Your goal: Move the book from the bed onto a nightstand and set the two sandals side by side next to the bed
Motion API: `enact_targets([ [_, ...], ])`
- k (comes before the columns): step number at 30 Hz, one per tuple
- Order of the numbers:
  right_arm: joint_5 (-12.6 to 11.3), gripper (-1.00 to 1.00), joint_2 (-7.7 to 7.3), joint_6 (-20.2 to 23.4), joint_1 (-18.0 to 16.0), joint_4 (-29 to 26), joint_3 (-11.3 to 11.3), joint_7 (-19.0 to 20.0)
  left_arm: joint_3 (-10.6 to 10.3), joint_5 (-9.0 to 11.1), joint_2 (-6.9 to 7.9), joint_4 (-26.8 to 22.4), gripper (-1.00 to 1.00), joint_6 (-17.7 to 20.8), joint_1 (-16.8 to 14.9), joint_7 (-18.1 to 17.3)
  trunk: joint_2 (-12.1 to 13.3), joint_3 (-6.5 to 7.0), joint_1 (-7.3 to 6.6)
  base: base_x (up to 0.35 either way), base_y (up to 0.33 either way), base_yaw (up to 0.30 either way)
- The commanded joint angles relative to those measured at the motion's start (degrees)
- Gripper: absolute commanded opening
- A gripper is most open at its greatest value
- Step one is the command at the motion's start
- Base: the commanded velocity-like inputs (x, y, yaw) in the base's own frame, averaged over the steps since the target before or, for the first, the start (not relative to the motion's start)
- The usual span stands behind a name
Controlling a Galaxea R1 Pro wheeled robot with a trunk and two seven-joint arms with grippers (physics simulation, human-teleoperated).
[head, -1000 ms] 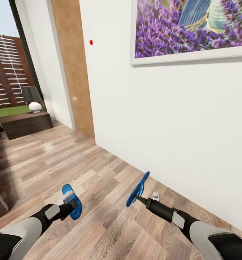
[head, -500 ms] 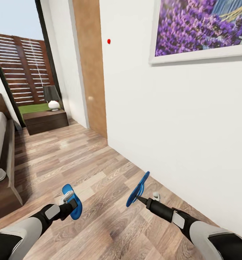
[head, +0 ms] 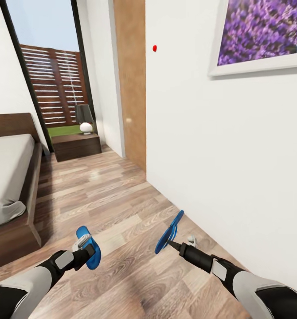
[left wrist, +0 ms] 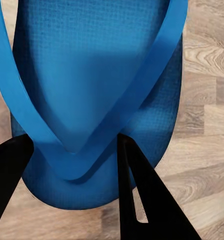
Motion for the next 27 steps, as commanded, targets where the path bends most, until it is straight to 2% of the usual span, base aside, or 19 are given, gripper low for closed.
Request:
enact_targets([
  [1,-0.64,-1.0,-0.01,0.58,-0.07,0.13,0.19,0.31,-0.47,0.47,0.02,0.01,-1.0,0.18,-0.05,-0.12,-0.02,-0.06,0.01,0.217,-0.109,0.265],
  [27,-0.64,-1.0,-0.01,0.58,-0.07,0.13,0.19,0.31,-0.47,0.5,0.02,0.01,-1.0,0.16,-0.05,-0.14,-0.02,-0.06,0.01,0.217,-0.111,0.265],
])
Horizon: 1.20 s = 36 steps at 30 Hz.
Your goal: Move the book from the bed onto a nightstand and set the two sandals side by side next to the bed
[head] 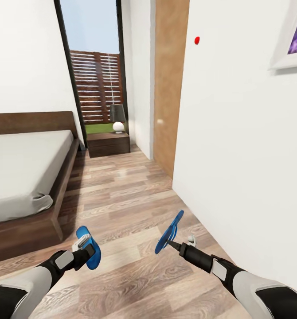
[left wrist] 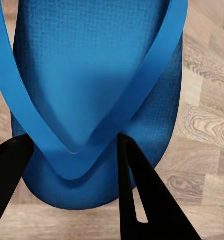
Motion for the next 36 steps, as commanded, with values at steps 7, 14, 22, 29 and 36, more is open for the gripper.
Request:
enact_targets([
  [7,-0.64,-1.0,-0.01,0.58,-0.07,0.13,0.14,0.31,-0.47,0.47,-0.01,0.01,-1.0,0.16,-0.05,-0.15,-0.02,-0.06,0.01,0.217,-0.113,0.265],
  [14,-0.64,-1.0,-0.01,0.58,-0.07,0.13,0.14,0.31,-0.47,0.48,-0.08,0.01,-1.0,0.11,-0.05,-0.17,-0.02,-0.06,0.01,0.217,-0.123,0.265],
  [22,-0.64,-1.0,-0.01,0.58,-0.07,0.13,0.12,0.31,-0.47,0.48,-0.07,0.01,-1.0,0.11,-0.05,-0.18,-0.02,-0.06,0.01,0.217,-0.149,0.265],
  [29,-0.67,-1.0,-0.01,0.58,-0.07,0.13,0.11,0.39,-0.47,0.48,-0.22,0.01,-1.0,0.11,-0.05,-0.18,-0.02,-0.06,0.01,0.217,-0.153,0.265],
  [36,-0.67,-1.0,-0.01,0.58,-0.07,0.13,0.06,0.4,-0.47,0.48,-0.24,0.01,-1.0,0.11,-0.05,-0.18,-0.02,-0.06,0.01,0.217,-0.154,0.265],
])
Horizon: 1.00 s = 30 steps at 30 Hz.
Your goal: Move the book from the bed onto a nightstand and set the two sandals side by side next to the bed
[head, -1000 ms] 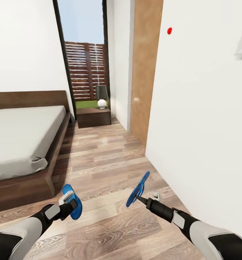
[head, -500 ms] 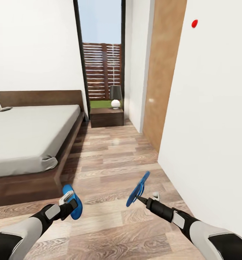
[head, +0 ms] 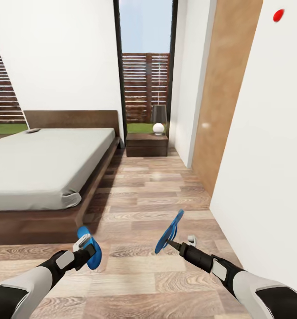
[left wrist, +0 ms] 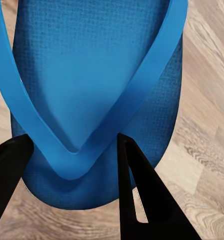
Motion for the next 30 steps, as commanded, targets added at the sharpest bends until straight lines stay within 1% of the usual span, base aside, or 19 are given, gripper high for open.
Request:
enact_targets([
  [1,-0.66,-1.0,-0.01,0.58,-0.07,0.12,0.2,0.31,-0.47,0.49,0.02,0.02,-1.0,0.18,-0.05,-0.13,-0.02,-0.06,0.01,0.217,-0.154,0.265],
  [23,-0.7,-1.0,-0.01,0.58,-0.07,0.12,0.15,0.48,-0.47,0.49,0.02,0.02,-1.0,0.18,-0.05,-0.08,-0.02,-0.06,0.01,0.214,-0.158,0.26],
  [26,-0.7,-1.0,-0.01,0.58,-0.07,0.12,0.12,0.48,-0.47,0.49,0.02,0.02,-1.0,0.18,-0.05,-0.06,-0.02,-0.06,0.01,0.212,-0.179,0.169],
  [30,-0.7,-1.0,-0.01,0.58,-0.07,0.12,0.07,0.49,-0.47,0.49,0.0,0.02,-1.0,0.18,-0.05,-0.1,-0.02,-0.06,0.01,0.212,-0.18,0.049],
])
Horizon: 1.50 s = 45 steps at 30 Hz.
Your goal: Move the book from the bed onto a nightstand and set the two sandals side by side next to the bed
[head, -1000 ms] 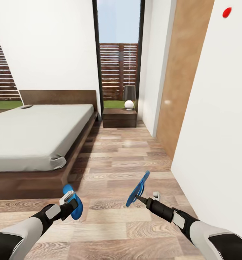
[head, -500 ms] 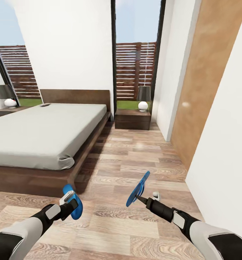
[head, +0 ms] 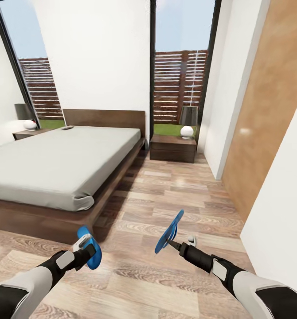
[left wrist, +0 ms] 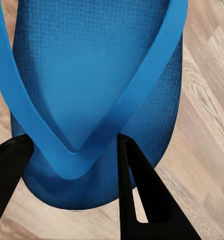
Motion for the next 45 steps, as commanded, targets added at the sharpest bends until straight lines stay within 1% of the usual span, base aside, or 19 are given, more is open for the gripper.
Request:
enact_targets([
  [1,-0.64,-1.0,0.0,0.58,-0.07,0.13,0.2,0.29,-0.47,0.5,0.03,0.0,-1.0,0.19,-0.04,-0.12,-0.02,-0.05,0.01,0.212,-0.181,0.019],
  [10,-0.64,-1.0,0.0,0.58,-0.07,0.13,0.2,0.24,-0.47,0.5,-0.04,0.0,-1.0,0.19,-0.04,-0.12,-0.02,-0.05,0.01,0.212,-0.181,0.057],
  [34,-0.64,-1.0,0.0,0.58,-0.07,0.13,0.21,0.2,-0.47,0.5,0.02,0.0,-1.0,0.19,-0.04,-0.07,-0.02,-0.05,0.01,0.212,-0.181,0.18],
  [45,-0.7,-1.0,0.0,0.52,-0.07,0.08,0.17,0.28,-0.47,0.5,0.05,0.0,-1.0,0.19,-0.04,-0.08,-0.02,-0.05,0.01,0.212,-0.176,0.027],
])
